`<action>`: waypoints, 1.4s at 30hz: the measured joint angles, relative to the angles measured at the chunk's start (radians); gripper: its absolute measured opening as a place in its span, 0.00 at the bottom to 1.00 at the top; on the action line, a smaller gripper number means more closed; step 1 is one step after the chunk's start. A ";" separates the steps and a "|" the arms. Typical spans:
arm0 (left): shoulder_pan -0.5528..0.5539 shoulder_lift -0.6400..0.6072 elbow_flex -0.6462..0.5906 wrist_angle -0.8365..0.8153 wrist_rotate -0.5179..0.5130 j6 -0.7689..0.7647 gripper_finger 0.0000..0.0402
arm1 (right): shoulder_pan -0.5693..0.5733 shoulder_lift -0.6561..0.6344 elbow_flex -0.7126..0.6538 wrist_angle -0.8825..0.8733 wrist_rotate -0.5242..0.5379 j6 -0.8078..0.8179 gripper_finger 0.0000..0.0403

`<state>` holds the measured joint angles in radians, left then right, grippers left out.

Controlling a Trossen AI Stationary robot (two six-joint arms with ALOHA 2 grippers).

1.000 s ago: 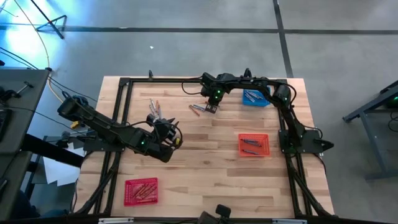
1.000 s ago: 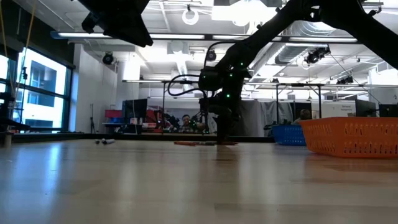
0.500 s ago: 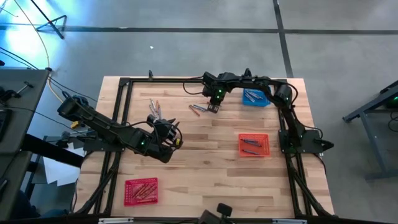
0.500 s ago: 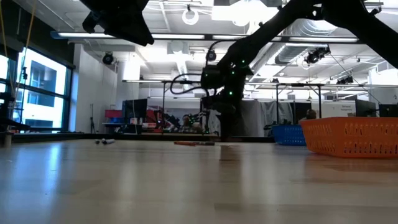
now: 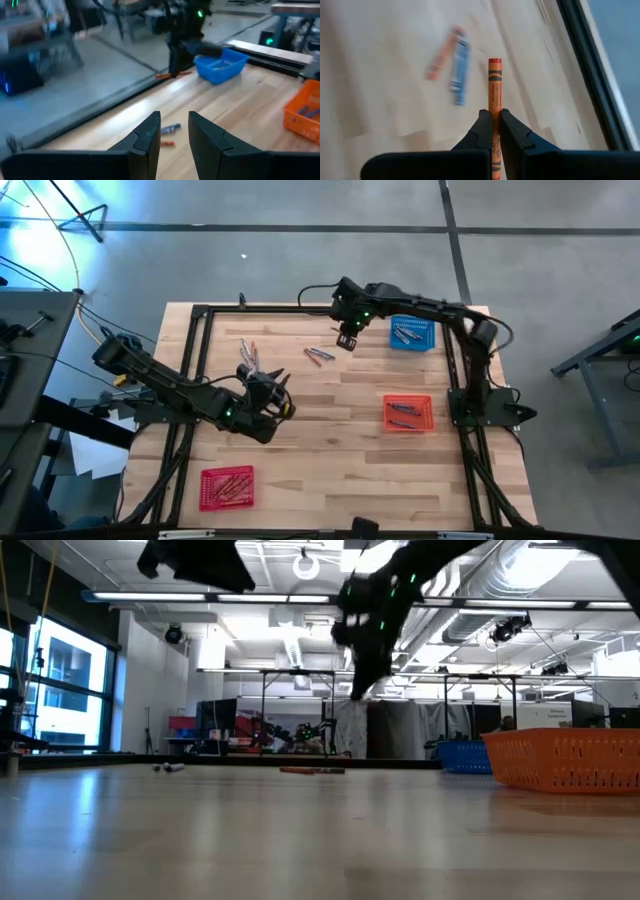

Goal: Sort crayons
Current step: Put the orange crayon into the red bin

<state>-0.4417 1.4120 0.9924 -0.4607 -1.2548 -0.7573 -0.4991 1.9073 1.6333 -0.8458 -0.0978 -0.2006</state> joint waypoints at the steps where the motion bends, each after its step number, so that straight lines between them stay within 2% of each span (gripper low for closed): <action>1: -0.012 0.000 0.000 0.029 -0.015 0.058 0.21 | 0.013 -0.032 0.000 -0.010 -0.018 -0.013 0.01; 3: -0.035 0.000 0.000 0.062 -0.048 0.134 0.21 | 0.039 -0.102 0.000 -0.019 -0.060 -0.034 0.01; 6: -0.069 0.000 0.000 0.059 -0.102 0.166 0.21 | 0.091 -0.225 -0.028 -0.016 -0.097 -0.051 0.01; 11: -0.105 0.040 0.000 0.060 -0.212 0.167 0.21 | 0.178 -0.453 -0.239 0.119 -0.102 -0.013 0.01; 14: -0.105 0.081 0.000 0.081 -0.223 0.151 0.21 | 0.227 -0.586 -0.426 0.298 -0.101 0.046 0.01; 17: -0.085 0.127 0.000 0.178 -0.222 0.138 0.21 | 0.268 -0.686 -0.595 0.505 -0.101 0.099 0.01; 19: -0.070 0.151 0.000 0.281 -0.222 0.181 0.21 | 0.290 -0.734 -0.688 0.645 -0.098 0.123 0.01; 22: -0.052 0.183 0.000 0.493 -0.201 0.327 0.21 | 0.320 -0.781 -0.801 0.837 -0.096 0.157 0.01; 25: -0.032 0.220 0.000 0.761 -0.087 0.570 0.21 | 0.347 -0.807 -0.890 0.960 -0.095 0.178 0.01; 28: -0.005 0.270 0.001 1.066 0.164 0.838 0.21 | 0.365 -0.828 -0.948 1.007 -0.095 0.194 0.01; 31: 0.021 0.312 0.001 1.251 0.232 1.022 0.21 | 0.380 -0.847 -0.976 1.005 -0.079 0.208 0.01; 34: 0.048 0.326 0.001 1.305 0.321 1.050 0.21 | 0.403 -0.857 -0.985 1.002 -0.061 0.221 0.01; 42: 0.120 0.327 0.001 1.297 0.509 0.964 0.21 | 0.473 -0.868 -0.988 1.002 -0.062 0.196 0.01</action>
<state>-0.3220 1.7390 0.9936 0.8364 -0.7461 0.2064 -0.0256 1.0394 0.6449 0.1562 -0.1600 -0.0048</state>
